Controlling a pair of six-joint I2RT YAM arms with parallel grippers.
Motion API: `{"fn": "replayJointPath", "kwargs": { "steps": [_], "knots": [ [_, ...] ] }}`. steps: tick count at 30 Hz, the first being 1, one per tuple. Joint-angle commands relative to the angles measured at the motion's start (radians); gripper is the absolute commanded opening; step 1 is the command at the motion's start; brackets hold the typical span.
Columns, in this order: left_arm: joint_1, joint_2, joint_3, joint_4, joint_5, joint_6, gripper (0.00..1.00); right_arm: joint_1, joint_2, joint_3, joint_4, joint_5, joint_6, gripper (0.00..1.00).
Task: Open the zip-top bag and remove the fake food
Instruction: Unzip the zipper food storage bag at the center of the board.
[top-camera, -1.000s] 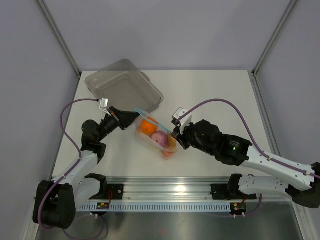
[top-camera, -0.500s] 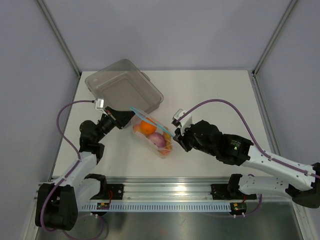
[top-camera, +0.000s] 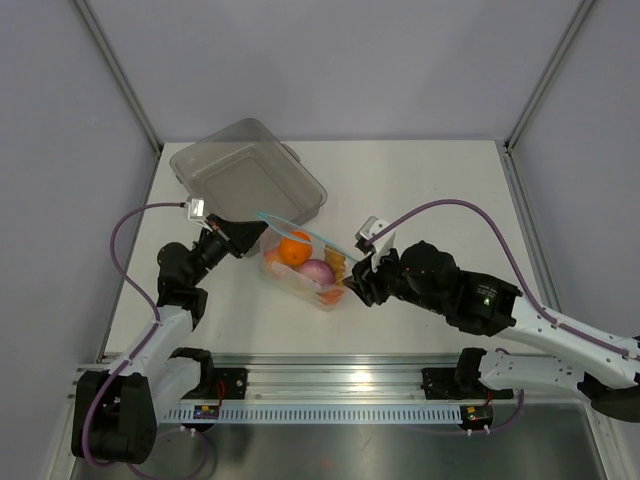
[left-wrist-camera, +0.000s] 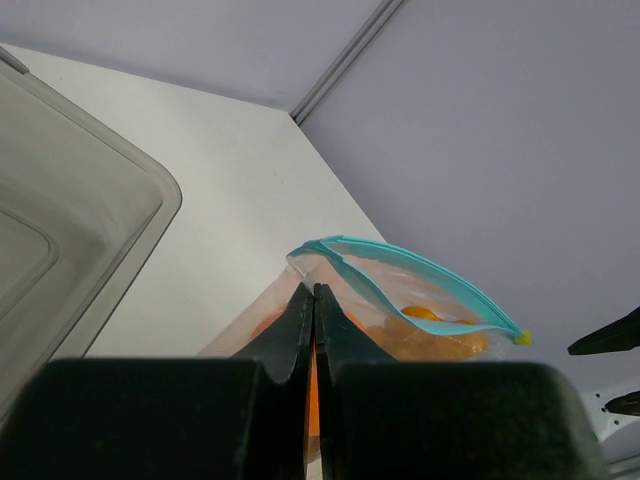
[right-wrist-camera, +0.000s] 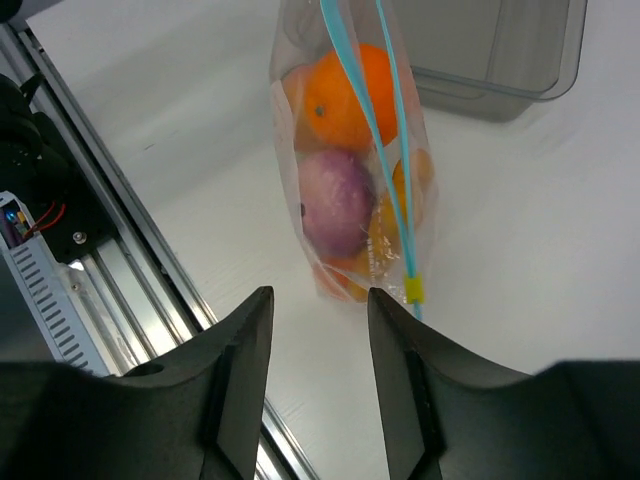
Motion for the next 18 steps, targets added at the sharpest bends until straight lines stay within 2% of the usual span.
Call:
{"fn": "replayJointPath", "kwargs": {
  "steps": [1,9,18],
  "knots": [
    [0.006,-0.004,-0.003,0.081,-0.008,0.002,0.0,-0.004,-0.02,-0.013,0.109,0.004,-0.017,0.5],
    [0.006,0.008,-0.008,0.114,0.009,-0.008,0.0,-0.004,0.076,0.009,0.219,0.114,-0.1,0.51],
    [0.006,-0.002,-0.017,0.146,0.022,-0.002,0.0,-0.005,0.179,0.119,0.254,0.213,-0.168,0.5]
  ]
}}
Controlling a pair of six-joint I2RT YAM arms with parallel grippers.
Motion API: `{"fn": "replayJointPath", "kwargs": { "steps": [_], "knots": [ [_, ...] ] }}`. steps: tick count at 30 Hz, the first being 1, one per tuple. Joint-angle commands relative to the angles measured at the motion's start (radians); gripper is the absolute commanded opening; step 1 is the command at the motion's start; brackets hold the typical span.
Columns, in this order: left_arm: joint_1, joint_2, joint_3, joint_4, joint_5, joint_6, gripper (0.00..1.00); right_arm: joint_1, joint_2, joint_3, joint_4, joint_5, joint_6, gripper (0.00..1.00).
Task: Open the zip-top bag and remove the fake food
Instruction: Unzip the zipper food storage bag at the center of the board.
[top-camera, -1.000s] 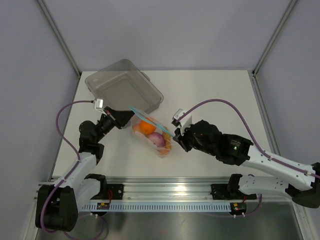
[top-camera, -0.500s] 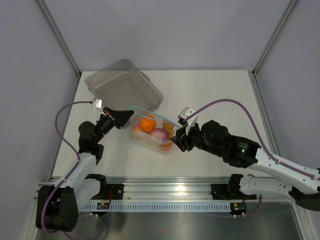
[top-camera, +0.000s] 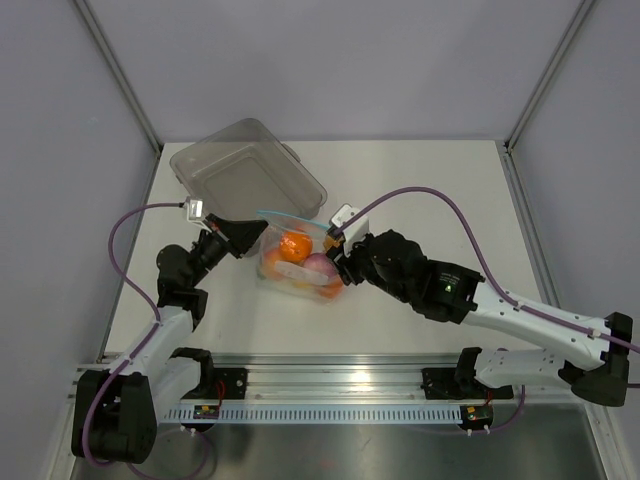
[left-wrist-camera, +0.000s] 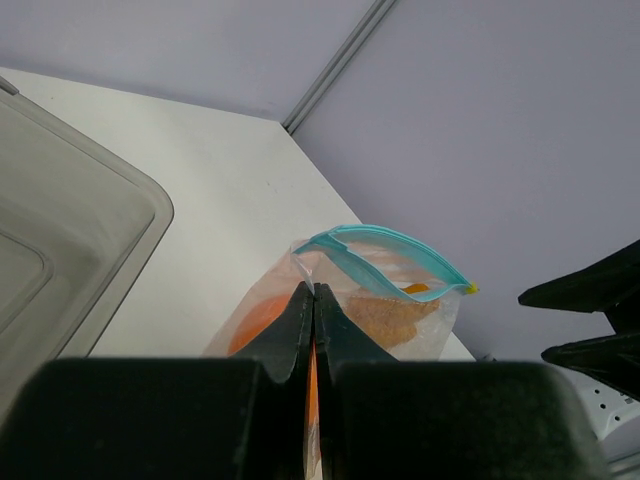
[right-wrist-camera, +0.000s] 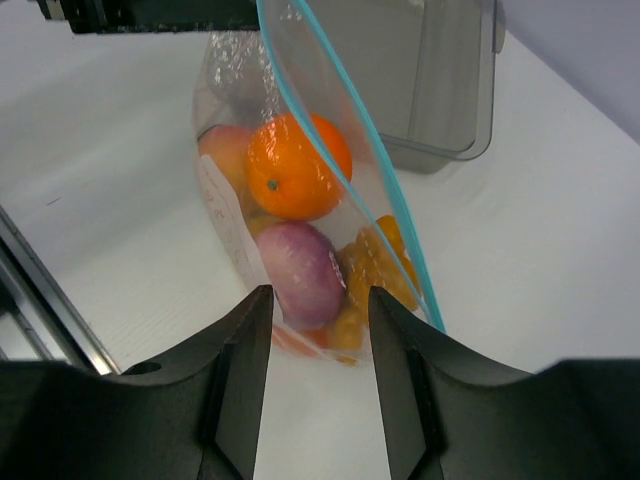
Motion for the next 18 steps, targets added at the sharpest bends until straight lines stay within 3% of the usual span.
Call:
{"fn": "replayJointPath", "kwargs": {
  "steps": [1,7,18],
  "knots": [
    [0.006,-0.004,-0.01,0.089,0.015,0.002,0.0,-0.005,0.026,0.093,0.076,0.073,-0.05,0.5],
    [0.004,-0.004,-0.012,0.097,0.02,0.005,0.0,-0.028,0.098,0.147,0.079,0.067,-0.081,0.5],
    [0.004,-0.001,-0.015,0.108,0.023,0.007,0.0,-0.159,0.19,0.24,0.05,-0.143,-0.081,0.52]
  ]
}}
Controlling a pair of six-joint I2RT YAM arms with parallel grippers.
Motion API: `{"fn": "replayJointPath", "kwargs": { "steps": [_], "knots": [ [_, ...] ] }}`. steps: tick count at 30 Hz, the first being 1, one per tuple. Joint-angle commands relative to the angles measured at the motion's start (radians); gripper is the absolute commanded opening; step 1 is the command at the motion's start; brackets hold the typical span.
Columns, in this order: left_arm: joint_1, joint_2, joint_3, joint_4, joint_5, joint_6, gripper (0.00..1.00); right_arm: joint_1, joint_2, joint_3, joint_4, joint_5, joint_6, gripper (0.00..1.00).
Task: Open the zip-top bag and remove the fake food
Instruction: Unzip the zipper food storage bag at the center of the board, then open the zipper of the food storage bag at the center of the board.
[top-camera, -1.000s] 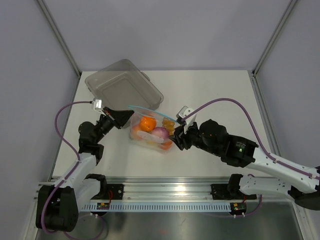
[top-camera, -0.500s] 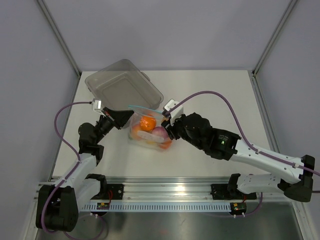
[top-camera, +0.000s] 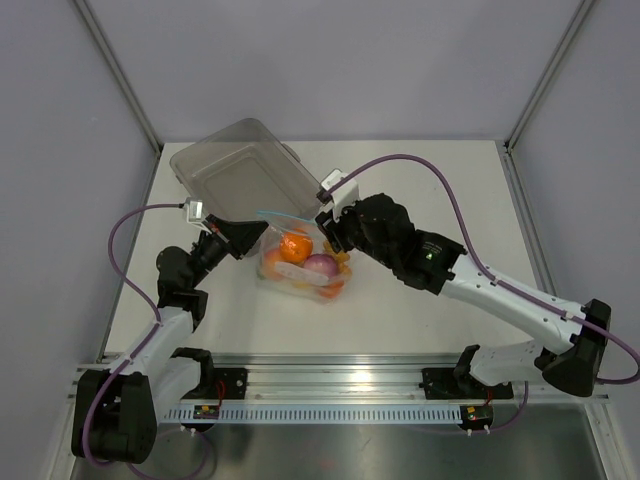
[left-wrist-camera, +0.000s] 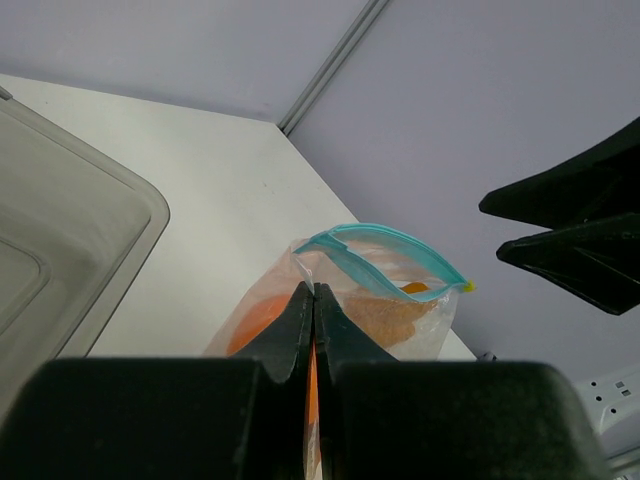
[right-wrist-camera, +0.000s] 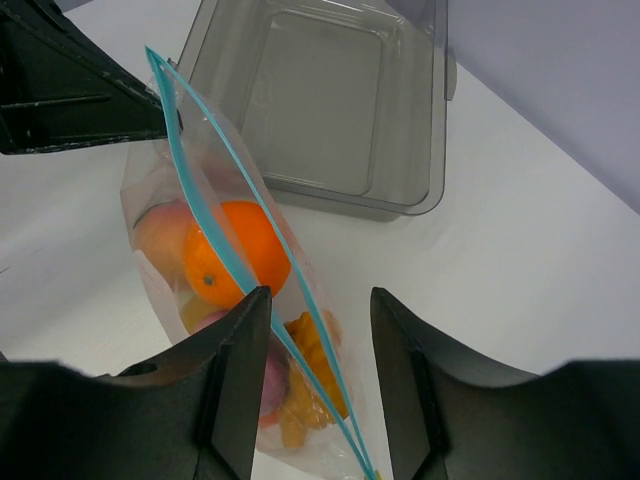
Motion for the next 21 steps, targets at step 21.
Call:
{"fn": "replayJointPath", "kwargs": {
  "steps": [21],
  "knots": [
    [0.004,-0.008,-0.006,0.085,0.016,0.008,0.0,-0.088,0.119,0.073,0.034,-0.215,-0.025,0.52]
  ]
}}
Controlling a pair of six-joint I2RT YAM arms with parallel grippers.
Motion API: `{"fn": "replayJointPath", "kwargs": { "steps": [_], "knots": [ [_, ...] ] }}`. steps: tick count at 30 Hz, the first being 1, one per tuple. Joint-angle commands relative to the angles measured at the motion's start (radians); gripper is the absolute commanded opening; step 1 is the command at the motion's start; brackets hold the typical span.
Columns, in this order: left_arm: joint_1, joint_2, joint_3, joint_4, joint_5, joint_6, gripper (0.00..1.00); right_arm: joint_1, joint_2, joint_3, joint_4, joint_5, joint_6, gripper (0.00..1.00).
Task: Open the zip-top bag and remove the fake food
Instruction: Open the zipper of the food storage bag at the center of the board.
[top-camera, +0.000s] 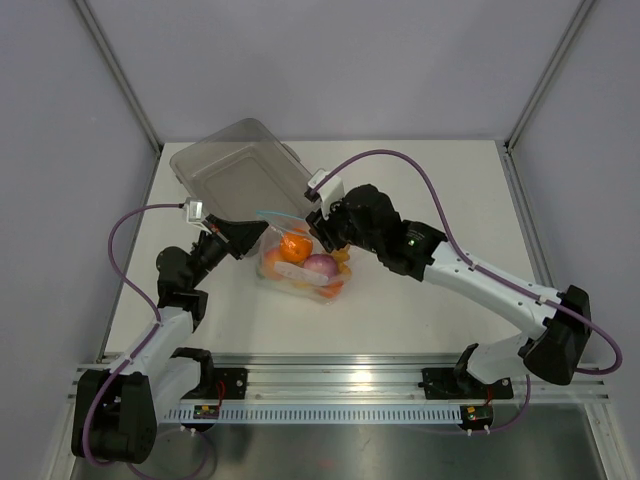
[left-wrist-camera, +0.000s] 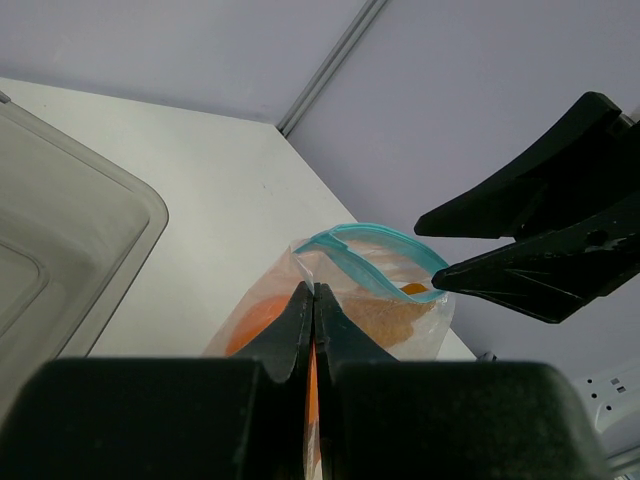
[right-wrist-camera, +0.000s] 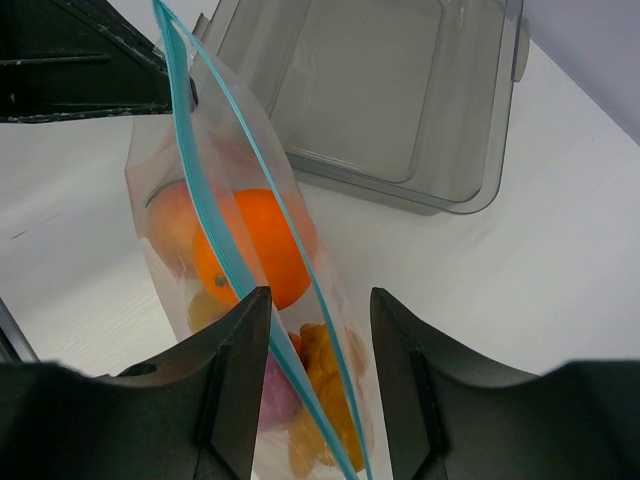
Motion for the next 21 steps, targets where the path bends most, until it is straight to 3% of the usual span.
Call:
{"fn": "replayJointPath", "kwargs": {
  "steps": [1,15,21],
  "knots": [
    [0.004,-0.008,-0.007,0.078,0.014,0.008,0.0,-0.019,0.007,0.038,0.037,-0.036,-0.009,0.52],
    [0.004,-0.008,-0.008,0.084,0.017,0.006,0.0,-0.033,0.018,0.029,0.04,-0.099,0.011,0.34],
    [0.004,-0.008,-0.008,0.084,0.017,0.003,0.0,-0.033,-0.011,0.009,0.035,-0.1,0.037,0.05]
  ]
}}
